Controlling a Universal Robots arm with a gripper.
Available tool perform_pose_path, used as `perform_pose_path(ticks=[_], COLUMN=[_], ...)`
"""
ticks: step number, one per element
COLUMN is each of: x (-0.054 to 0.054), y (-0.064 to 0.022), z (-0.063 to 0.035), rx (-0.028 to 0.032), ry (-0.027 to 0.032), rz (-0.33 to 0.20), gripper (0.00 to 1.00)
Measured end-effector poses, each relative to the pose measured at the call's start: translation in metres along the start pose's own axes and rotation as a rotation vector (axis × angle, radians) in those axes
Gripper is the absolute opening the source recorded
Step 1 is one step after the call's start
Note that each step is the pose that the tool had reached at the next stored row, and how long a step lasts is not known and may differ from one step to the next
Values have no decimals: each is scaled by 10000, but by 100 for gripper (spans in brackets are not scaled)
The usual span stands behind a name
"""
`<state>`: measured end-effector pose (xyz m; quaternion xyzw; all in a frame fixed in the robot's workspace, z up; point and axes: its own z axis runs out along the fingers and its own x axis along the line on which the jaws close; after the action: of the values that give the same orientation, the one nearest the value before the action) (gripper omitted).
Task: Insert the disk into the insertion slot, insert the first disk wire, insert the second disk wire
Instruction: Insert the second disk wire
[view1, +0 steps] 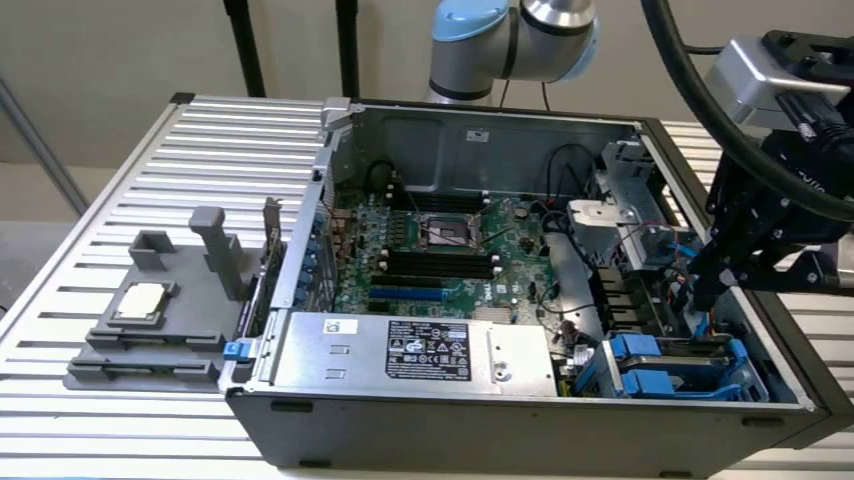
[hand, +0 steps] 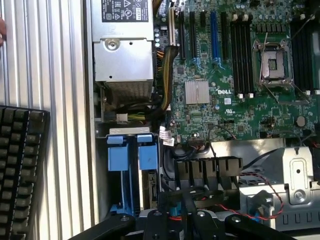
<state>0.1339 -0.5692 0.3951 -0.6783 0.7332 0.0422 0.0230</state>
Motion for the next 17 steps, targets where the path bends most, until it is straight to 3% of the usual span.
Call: perform_pose_path(ticks=[2, 9, 10, 14, 17], x=[-27, -32, -31, -29, -52], y=[2, 3, 3, 2, 3], z=[11, 56, 65, 111, 142], rx=[9, 46, 49, 62, 67], ry=[74, 508, 548, 707, 775], rz=[0, 11, 12, 16, 18], gripper=[25, 27, 33, 33, 33])
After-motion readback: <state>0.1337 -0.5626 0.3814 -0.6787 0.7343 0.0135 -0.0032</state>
